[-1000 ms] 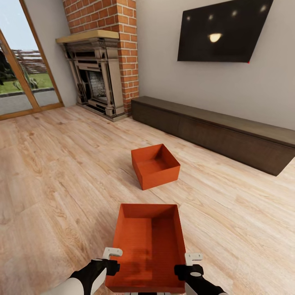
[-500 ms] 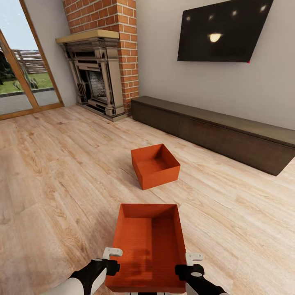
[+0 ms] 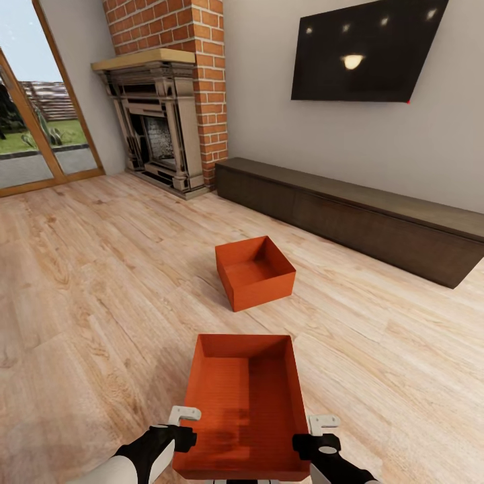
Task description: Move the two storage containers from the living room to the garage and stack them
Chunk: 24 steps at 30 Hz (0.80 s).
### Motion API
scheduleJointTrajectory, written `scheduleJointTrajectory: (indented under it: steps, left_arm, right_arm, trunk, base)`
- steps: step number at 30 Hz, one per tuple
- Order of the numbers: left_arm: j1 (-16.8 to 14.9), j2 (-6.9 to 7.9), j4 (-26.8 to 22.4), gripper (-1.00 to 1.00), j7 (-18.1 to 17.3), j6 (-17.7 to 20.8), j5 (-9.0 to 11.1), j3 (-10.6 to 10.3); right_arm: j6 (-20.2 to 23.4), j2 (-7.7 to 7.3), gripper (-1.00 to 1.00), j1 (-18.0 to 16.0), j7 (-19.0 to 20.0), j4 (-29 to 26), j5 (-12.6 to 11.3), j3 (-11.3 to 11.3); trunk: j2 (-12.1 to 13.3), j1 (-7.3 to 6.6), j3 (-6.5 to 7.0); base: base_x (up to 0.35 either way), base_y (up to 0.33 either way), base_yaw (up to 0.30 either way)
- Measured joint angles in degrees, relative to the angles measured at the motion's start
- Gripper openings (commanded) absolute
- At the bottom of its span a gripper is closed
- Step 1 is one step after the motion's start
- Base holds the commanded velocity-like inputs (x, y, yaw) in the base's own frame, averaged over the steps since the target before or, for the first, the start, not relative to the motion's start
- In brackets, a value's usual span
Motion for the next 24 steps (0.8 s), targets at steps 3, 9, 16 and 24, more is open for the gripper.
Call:
scheduleJointTrajectory:
  steps: [3,9,16,24]
  left_arm:
    - [0.00,0.00,0.00,1.00,-0.01,0.00,0.00,0.00]
    - [0.00,0.02,0.00,1.00,0.00,0.00,0.04,0.05]
    - [0.00,0.10,0.10,-1.00,-0.26,0.02,0.84,0.19]
    - [0.00,-0.02,0.10,-1.00,-0.18,-0.03,0.54,0.19]
  right_arm:
    - [0.00,-0.02,1.00,-0.02,0.01,0.00,0.00,0.00]
    - [0.00,-0.02,1.00,-0.02,0.00,0.00,0.00,0.01]
    - [0.09,0.19,-1.00,0.00,0.33,-0.09,-0.23,0.50]
    - [0.10,0.05,-1.00,0.01,0.22,-0.08,-0.03,0.31]
  trunk:
    - [0.00,0.00,0.00]
    - [0.00,0.00,0.00]
    - [0.00,0.00,0.00]
    - [0.00,0.00,0.00]
  base:
    - [0.000,0.000,0.000]
    - [0.000,0.000,0.000]
    - [0.000,0.000,0.000]
    - [0.000,0.000,0.000]
